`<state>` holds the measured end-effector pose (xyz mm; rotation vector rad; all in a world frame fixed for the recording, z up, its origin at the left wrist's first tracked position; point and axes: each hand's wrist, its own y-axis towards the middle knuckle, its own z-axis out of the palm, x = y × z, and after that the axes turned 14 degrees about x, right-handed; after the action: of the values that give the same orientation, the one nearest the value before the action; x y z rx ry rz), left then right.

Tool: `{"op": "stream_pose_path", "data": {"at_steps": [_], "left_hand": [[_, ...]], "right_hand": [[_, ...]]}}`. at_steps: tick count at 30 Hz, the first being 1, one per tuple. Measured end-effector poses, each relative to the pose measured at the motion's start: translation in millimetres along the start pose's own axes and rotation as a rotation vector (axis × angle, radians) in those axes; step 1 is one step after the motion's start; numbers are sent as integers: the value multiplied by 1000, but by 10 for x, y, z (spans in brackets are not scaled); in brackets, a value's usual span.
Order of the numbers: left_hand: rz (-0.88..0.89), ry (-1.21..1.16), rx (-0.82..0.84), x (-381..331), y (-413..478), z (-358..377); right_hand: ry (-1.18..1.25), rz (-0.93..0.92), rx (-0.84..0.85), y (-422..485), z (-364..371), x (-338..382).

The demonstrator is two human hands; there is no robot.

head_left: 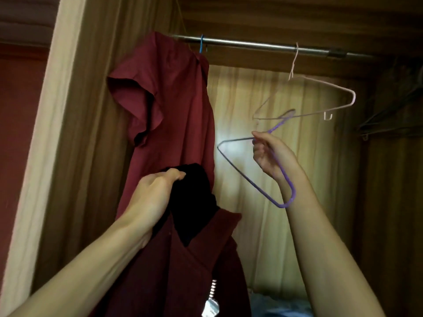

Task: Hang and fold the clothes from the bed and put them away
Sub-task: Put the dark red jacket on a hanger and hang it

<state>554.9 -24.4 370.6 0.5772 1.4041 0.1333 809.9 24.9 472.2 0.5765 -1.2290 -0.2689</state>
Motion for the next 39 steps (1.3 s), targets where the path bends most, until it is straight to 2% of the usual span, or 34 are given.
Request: {"op": "stream_pose_path", "data": {"at_steps": [4, 7, 9, 12, 16, 20, 24, 28, 31, 34, 36, 39], "left_hand": [[-54, -3, 91, 244, -441, -11], [-156, -5, 115, 378, -684, -39], [-186, -5, 152, 423, -881, -25], [-250, -43, 228, 431, -1116, 28], [-258, -60, 403, 586, -1406, 163], [-344, 84, 585, 899, -1763, 545], [-408, 104, 648, 1159, -2163, 907], [-474, 175, 883, 1114, -2348, 1259], [-519, 190, 1105, 969, -2511, 1553], [-499, 275, 1301, 840, -2777, 1913], [-491, 306, 1345, 787, -2983, 2143], [-487, 358, 1307, 781, -3268, 2439]], "right_hand": [[-274, 186, -9, -602, 41, -315], [-381, 213, -20, -1360, 156, -456], [-427, 254, -128, -1957, 253, -507], [-644, 344, -357, -2787, 363, -636], [-655, 295, -511, -3709, 555, -775], [-570, 357, -525, -4610, 732, -748], [-552, 362, -544, -5553, 805, -651], [-494, 500, -510, -6435, 894, -501], [-607, 625, -516, -6759, 832, -495], [-590, 615, -549, -6845, 702, -562], [-540, 557, -566, -6843, 663, -622], [-703, 552, -591, -6823, 591, -750]]}}
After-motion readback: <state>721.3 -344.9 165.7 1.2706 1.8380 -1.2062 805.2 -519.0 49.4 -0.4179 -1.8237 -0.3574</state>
